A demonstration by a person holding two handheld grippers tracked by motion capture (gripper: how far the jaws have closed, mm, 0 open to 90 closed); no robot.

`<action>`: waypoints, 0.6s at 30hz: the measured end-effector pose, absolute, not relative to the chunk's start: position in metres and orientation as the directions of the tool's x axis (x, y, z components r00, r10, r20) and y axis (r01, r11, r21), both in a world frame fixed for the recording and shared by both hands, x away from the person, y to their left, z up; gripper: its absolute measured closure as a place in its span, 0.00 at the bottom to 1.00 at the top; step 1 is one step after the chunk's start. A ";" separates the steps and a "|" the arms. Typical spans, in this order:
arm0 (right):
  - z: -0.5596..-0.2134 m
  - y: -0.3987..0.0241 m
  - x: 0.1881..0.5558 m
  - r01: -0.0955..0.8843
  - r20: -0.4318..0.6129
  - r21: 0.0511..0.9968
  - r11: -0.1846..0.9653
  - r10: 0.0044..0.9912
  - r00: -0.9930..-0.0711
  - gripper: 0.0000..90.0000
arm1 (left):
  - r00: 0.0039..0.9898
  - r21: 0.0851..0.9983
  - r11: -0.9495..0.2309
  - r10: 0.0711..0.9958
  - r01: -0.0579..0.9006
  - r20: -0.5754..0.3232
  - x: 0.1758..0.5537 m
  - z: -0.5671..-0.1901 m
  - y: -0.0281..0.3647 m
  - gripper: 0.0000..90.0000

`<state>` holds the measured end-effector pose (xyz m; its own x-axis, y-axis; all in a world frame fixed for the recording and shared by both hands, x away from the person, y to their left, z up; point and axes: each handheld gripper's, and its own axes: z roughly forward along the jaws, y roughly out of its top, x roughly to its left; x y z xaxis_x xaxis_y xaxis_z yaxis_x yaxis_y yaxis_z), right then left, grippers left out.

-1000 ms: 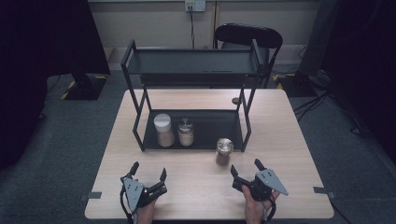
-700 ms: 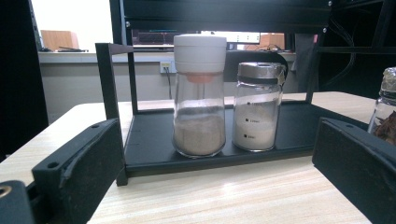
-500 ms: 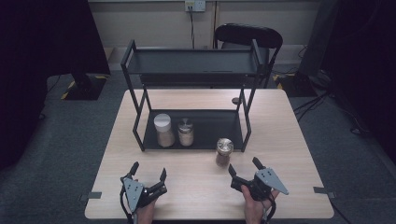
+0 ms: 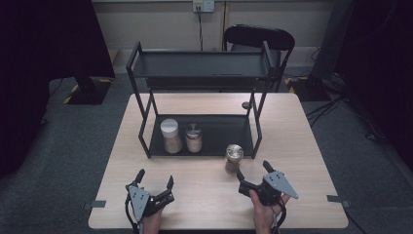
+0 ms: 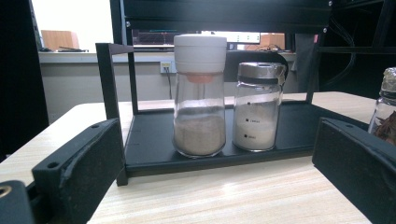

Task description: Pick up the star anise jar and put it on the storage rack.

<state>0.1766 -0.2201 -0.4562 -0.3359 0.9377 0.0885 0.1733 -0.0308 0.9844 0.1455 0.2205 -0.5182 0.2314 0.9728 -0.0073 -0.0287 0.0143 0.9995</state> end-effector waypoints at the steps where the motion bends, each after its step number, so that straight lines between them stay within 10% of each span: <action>1: -0.456 -0.219 0.177 0.170 0.087 0.985 -0.031 0.938 -0.336 0.02 | 0.232 1.000 0.014 0.973 -0.028 -0.007 0.145 -0.518 0.221 0.02; 18: -0.440 -0.216 0.196 0.187 0.082 0.982 -0.005 0.909 -0.408 0.00 | 0.233 1.000 0.012 0.972 -0.025 -0.006 0.146 -0.517 0.221 0.02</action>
